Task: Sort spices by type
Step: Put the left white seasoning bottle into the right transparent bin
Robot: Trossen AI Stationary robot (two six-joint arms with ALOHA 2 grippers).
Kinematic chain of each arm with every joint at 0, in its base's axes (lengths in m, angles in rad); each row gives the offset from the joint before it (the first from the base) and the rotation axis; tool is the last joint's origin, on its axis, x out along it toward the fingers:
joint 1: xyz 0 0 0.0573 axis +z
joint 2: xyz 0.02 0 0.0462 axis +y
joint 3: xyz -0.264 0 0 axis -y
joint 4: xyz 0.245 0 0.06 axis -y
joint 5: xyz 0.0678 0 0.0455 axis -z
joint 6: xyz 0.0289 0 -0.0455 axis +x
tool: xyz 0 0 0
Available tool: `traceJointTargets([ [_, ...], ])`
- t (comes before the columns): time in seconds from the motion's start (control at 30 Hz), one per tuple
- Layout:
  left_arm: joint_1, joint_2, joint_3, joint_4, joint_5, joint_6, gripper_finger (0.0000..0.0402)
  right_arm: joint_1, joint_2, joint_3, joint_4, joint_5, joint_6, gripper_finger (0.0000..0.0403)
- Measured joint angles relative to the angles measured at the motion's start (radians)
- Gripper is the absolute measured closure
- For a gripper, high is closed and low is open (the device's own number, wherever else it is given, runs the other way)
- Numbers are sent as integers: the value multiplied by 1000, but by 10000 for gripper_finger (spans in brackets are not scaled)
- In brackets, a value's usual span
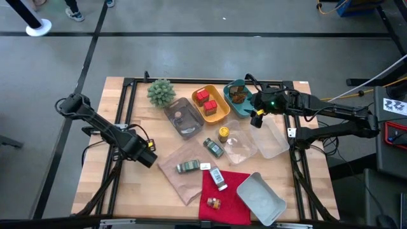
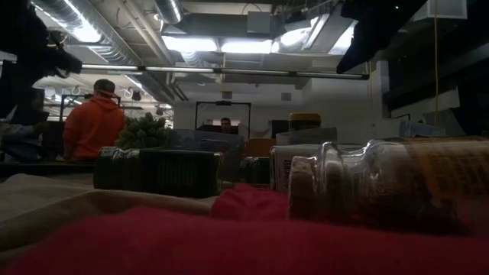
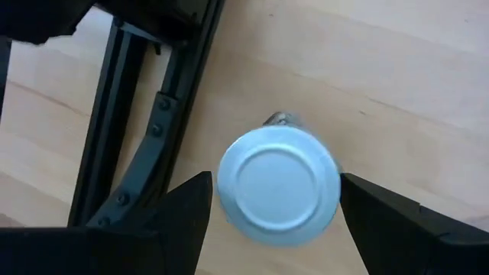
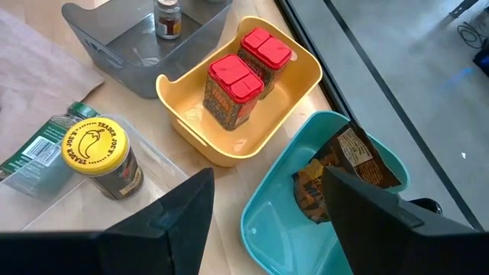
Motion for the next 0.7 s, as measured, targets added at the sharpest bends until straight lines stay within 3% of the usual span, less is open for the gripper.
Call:
traceJointTargets([
  [0.37, 0, 0, -84, 101, -18, 23, 138, 0, 0, 0, 0, 0, 0, 162],
  [0.7, 0, -3, -82, 118, -21, 125, 192, 0, 0, 0, 0, 0, 0, 162],
])
